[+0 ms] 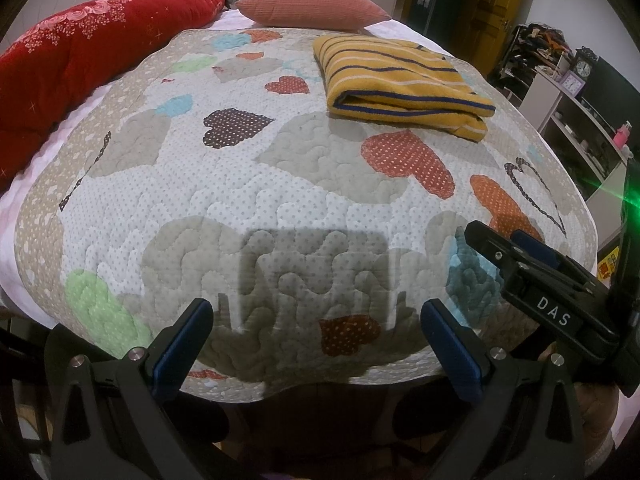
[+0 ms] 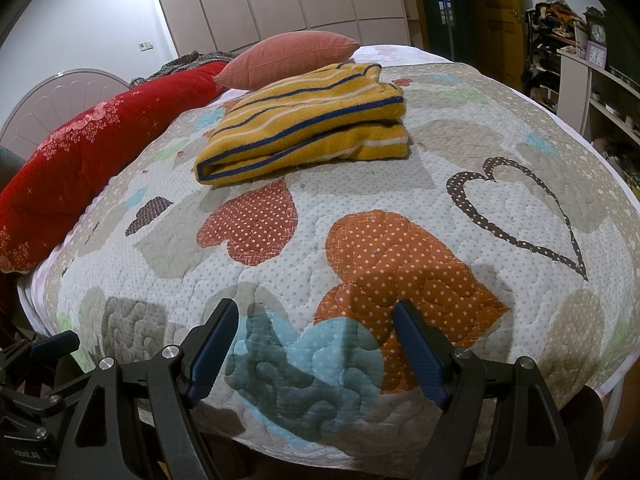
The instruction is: Fold small clothes
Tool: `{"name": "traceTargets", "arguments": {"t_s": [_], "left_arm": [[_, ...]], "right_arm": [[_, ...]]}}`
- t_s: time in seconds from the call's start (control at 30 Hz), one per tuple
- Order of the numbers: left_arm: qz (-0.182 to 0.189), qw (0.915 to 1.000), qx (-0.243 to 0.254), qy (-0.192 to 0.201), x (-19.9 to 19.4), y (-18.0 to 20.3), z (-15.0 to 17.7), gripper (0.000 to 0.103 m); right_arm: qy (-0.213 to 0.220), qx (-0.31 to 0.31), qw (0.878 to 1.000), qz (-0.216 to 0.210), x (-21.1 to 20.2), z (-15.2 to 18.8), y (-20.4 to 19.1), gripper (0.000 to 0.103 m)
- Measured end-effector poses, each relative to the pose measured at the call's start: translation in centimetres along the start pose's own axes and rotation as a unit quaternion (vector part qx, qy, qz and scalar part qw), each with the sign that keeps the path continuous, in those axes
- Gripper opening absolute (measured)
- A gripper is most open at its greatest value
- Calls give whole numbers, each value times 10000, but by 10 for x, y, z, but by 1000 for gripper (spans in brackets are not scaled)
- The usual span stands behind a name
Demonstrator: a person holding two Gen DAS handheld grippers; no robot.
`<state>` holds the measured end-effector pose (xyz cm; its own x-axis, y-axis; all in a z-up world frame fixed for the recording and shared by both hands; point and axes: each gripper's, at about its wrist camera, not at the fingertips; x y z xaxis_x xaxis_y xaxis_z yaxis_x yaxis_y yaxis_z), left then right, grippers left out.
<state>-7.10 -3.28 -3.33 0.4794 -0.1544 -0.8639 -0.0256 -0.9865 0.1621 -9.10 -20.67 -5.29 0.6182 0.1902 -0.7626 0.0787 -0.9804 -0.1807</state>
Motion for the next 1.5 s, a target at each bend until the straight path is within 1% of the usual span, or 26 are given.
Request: {"name": "traceTargets", "arguments": {"t_s": [0.47,0.57,0.7,0.83,0.9,1.03,1.3,1.5], "left_arm": [[-11,10000,-12,-23,1,0,1,103],[-28,10000,-5,-20,1,1,1,103],[-78,10000,53,-11,0,2,0,103],[-191,9995,204,143,-8,8,-1,103],[-210,9993,239,176,-9,8,-1,103],[-233,9995,192,106,-7,5,-1,103],[-618,9979,175,102,-5,1,-2,103],[-730,9968,285,185,-9,4,-1,103]], "right_arm": [[10,8,10000,5,-1,0,-1,85],[69,27,10000,7,-1,0,0,85],[366,91,9991,168,-13,-3,8,85],[644,52,9971,401,-24,-8,13,85],[644,24,9971,396,-25,-9,12,85],[545,-121,9979,338,-21,-8,4,85],[557,-494,9966,360,-20,-7,-12,85],[561,-542,9963,355,-20,-6,-14,85]]}}
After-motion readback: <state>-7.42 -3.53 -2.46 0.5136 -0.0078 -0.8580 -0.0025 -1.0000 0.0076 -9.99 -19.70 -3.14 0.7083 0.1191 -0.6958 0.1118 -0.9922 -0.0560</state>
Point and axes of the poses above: each gripper's, at about its wrist camera, not at the fingertips, and x roughly the way its jaws point, y to its right, z to its underside, and after that the axes turned 2 degrees about -y, right-handed
